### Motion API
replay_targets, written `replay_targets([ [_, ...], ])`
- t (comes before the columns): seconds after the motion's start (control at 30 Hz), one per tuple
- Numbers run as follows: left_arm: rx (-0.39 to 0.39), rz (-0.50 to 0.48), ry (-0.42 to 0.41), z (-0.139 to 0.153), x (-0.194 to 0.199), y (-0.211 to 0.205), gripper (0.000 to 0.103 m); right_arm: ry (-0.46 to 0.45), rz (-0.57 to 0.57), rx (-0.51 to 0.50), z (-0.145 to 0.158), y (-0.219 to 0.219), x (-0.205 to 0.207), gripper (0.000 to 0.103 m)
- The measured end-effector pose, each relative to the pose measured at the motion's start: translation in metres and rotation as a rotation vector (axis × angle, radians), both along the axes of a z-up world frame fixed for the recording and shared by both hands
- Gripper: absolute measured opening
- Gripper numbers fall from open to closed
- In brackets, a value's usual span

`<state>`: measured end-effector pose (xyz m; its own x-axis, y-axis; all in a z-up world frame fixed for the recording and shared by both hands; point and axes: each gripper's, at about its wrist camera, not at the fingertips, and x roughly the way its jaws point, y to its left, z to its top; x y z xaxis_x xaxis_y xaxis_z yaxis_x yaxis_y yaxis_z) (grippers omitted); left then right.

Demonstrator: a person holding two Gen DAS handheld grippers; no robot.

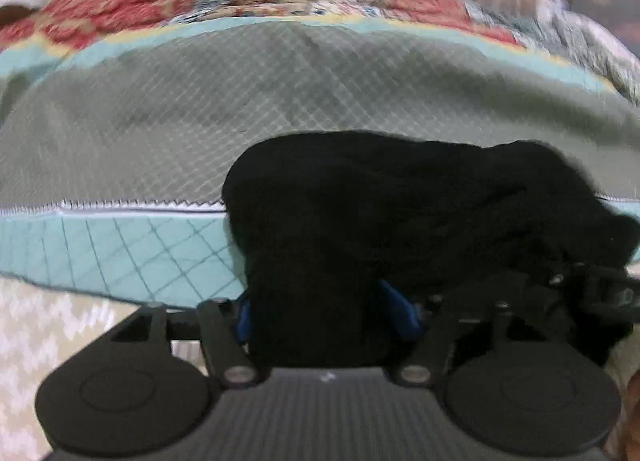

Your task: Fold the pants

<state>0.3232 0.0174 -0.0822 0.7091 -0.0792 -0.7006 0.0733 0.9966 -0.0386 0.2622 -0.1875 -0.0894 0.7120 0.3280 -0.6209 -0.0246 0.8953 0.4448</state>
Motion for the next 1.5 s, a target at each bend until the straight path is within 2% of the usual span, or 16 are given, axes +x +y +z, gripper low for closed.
replay_targets([
  [0.1, -0.01, 0.027, 0.01, 0.004, -0.006, 0.006, 0.077, -0.002, 0.015, -0.019, 0.009, -0.002, -0.008, 0.077],
  [0.17, -0.013, 0.045, 0.013, 0.016, -0.014, 0.008, 0.075, -0.003, -0.007, -0.009, 0.014, -0.008, -0.018, 0.078],
  [0.23, -0.025, 0.069, -0.016, 0.029, -0.03, 0.013, 0.076, -0.018, -0.05, 0.019, 0.022, -0.02, -0.035, 0.078],
  [0.33, -0.038, 0.091, -0.026, 0.047, -0.066, 0.018, 0.077, -0.027, -0.104, 0.034, 0.036, -0.029, -0.068, 0.078],
  [0.43, -0.016, 0.092, -0.009, 0.057, -0.105, 0.014, 0.078, -0.015, -0.115, 0.027, 0.046, -0.032, -0.103, 0.077],
  [0.57, 0.026, 0.074, 0.039, 0.062, -0.16, 0.007, 0.08, 0.0, -0.095, 0.002, 0.061, -0.026, -0.157, 0.078],
  [0.63, 0.043, 0.074, 0.053, 0.065, -0.18, 0.005, 0.081, 0.011, -0.085, -0.007, 0.066, -0.018, -0.17, 0.078],
  [0.8, 0.038, 0.08, 0.083, 0.075, -0.226, 0.006, 0.083, 0.002, -0.07, -0.03, 0.082, -0.008, -0.213, 0.078],
  [0.97, 0.038, 0.08, 0.071, 0.085, -0.272, 0.007, 0.086, -0.013, -0.038, -0.055, 0.095, 0.002, -0.248, 0.078],
  [1.2, 0.051, 0.077, 0.058, 0.087, -0.323, 0.009, 0.09, -0.025, -0.016, -0.061, 0.103, 0.019, -0.297, 0.078],
  [1.5, 0.061, 0.08, 0.031, 0.092, -0.361, 0.007, 0.098, -0.042, -0.044, -0.074, 0.109, 0.026, -0.337, 0.083],
])
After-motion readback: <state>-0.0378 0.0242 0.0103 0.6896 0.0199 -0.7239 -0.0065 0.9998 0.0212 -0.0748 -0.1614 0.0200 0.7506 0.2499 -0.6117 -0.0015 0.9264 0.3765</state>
